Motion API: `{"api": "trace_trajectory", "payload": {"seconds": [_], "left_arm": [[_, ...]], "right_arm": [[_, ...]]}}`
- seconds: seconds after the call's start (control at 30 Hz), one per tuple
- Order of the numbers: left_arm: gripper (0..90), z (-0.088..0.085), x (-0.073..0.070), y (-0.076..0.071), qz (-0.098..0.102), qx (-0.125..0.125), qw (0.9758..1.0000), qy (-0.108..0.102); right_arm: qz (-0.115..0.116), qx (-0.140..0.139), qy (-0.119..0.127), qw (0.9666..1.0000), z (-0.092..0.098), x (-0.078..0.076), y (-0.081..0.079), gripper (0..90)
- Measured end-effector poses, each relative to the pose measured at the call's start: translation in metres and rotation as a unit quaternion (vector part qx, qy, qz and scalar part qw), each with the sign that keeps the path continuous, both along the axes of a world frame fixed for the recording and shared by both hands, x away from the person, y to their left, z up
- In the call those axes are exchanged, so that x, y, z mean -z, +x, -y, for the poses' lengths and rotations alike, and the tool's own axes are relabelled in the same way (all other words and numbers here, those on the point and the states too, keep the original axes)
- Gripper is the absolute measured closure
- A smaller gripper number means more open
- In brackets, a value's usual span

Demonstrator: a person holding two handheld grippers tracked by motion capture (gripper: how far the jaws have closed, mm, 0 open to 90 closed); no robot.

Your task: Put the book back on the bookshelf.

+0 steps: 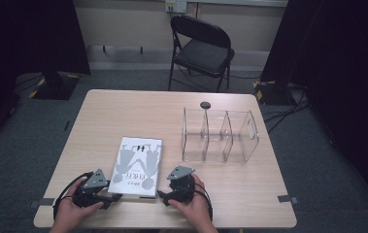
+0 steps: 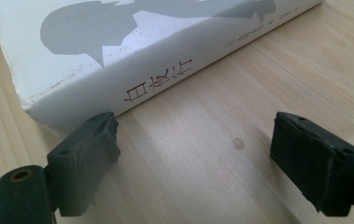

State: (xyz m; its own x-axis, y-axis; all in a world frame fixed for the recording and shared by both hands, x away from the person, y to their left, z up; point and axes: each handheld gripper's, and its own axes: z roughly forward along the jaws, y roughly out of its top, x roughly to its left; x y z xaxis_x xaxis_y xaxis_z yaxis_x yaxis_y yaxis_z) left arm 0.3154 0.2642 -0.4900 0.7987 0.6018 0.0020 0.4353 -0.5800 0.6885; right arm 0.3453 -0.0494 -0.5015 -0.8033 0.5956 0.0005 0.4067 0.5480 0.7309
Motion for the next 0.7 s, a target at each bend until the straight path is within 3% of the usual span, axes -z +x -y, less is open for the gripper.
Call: {"api": "trace_trajectory", "payload": {"seconds": [0.33,0.47,0.53,0.7], "left_arm": [[41.1,0.003,-0.010,-0.001,0.011,0.005,0.9997,0.022],[41.3,0.002,-0.017,-0.002,0.022,0.003,0.9997,0.007],[43.5,-0.001,-0.022,-0.002,0.018,0.006,0.9997,-0.017],[44.3,-0.002,-0.025,-0.002,0.018,0.000,0.9995,-0.028]], "right_arm": [[0.000,-0.002,0.000,1.0000,0.000,0.000,0.001,13.6],[0.000,-0.002,0.000,1.0000,0.000,0.000,0.001,13.7],[0.000,-0.002,0.000,1.0000,0.000,0.000,0.001,13.7],[0.000,-0.001,0.000,1.0000,0.000,0.000,0.001,13.7]]}}
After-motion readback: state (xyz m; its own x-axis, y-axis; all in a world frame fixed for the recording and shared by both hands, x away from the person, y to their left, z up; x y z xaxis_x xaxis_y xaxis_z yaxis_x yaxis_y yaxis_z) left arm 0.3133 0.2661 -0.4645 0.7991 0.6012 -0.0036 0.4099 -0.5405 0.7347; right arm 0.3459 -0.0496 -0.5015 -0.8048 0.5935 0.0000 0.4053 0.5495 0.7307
